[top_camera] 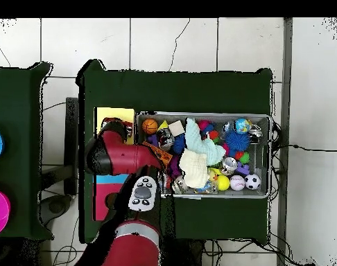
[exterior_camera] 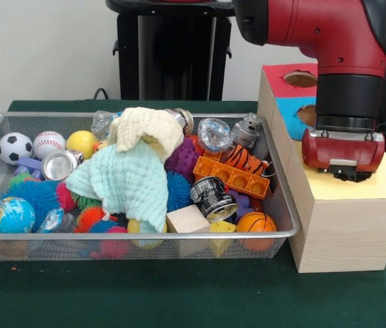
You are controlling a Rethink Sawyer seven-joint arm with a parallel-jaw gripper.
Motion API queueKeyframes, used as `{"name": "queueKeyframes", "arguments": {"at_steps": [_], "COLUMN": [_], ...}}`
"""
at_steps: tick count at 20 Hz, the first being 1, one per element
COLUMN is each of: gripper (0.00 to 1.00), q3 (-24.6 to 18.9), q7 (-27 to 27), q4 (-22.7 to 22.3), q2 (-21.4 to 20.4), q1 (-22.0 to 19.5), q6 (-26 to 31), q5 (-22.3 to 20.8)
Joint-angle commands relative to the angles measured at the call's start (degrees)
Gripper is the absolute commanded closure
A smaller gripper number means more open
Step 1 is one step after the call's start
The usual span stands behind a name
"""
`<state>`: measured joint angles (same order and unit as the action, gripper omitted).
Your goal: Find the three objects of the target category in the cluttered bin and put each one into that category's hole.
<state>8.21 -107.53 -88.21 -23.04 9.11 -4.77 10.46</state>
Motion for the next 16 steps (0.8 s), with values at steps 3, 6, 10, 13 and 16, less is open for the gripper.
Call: {"name": "queueKeyframes", "arguments": {"at_steps": [3,6,10,13,16], "gripper": [1.00,1.00,1.00,1.00,1.00], "q3": [-2.8,-6.8,-9.3,-12.5,-13.1], "q7": [-8.5,-8.1,-7.1,-6.9,-6.5], "q4": [-5.0,-7.3,-9.0,-11.0,-11.4], "q2": [11.5,9.7,7.9,6.5,5.2], "q1": [-10.5,-13.7,-15.8,-18.5,-19.0], "q6": [5.1,7.2,8.9,7.2,8.4], "q5": [0.0,-0.5,-1.3,-3.3,-4.3]}}
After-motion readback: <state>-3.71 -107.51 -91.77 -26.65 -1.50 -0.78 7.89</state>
